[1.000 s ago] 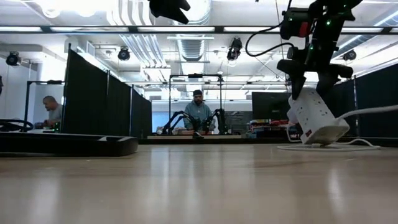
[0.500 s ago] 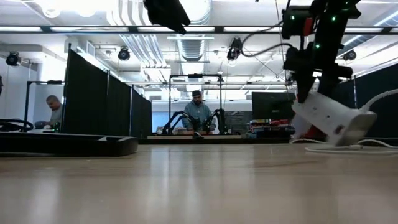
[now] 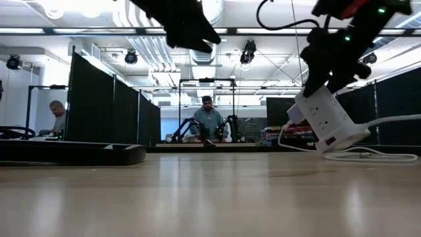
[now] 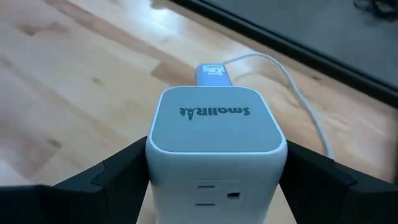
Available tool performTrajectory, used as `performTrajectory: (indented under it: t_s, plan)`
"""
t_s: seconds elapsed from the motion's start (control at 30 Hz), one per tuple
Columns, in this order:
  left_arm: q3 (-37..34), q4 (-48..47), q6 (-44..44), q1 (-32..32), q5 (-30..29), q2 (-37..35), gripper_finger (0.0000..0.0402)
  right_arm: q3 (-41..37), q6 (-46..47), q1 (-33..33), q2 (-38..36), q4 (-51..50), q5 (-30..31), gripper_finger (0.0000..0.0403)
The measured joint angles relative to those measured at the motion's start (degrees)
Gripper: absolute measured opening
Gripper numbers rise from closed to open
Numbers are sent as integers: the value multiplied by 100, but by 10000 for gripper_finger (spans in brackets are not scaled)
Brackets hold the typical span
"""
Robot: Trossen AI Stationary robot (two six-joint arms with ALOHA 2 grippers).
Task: Insert USB
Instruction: Insert the white charger adapter into the top white outlet extension
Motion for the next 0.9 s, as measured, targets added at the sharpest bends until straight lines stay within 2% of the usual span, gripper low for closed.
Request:
performTrajectory:
  t_s: [0.2,0.33,0.53,0.63,0.7,0.8,0.9]
  plan:
    - [-86,59,18,0,0,0,313,-776,737,626,-42,1095,1336,293]
    - [-86,156,10,-3,7,0,313,-860,916,756,-32,1308,1392,293]
    - [-86,268,61,-37,68,146,313,-840,651,766,-43,1287,1400,293]
    - [-88,724,233,-73,399,534,313,-838,611,764,-82,1323,1570,293]
    - [-90,1381,346,-111,591,910,313,-838,611,764,-145,1321,1713,293]
    - [-89,2456,333,-180,676,1573,313,-838,690,764,-237,1333,1863,293]
    - [152,3098,181,-232,702,2271,313,-835,881,764,-311,1350,2058,293]
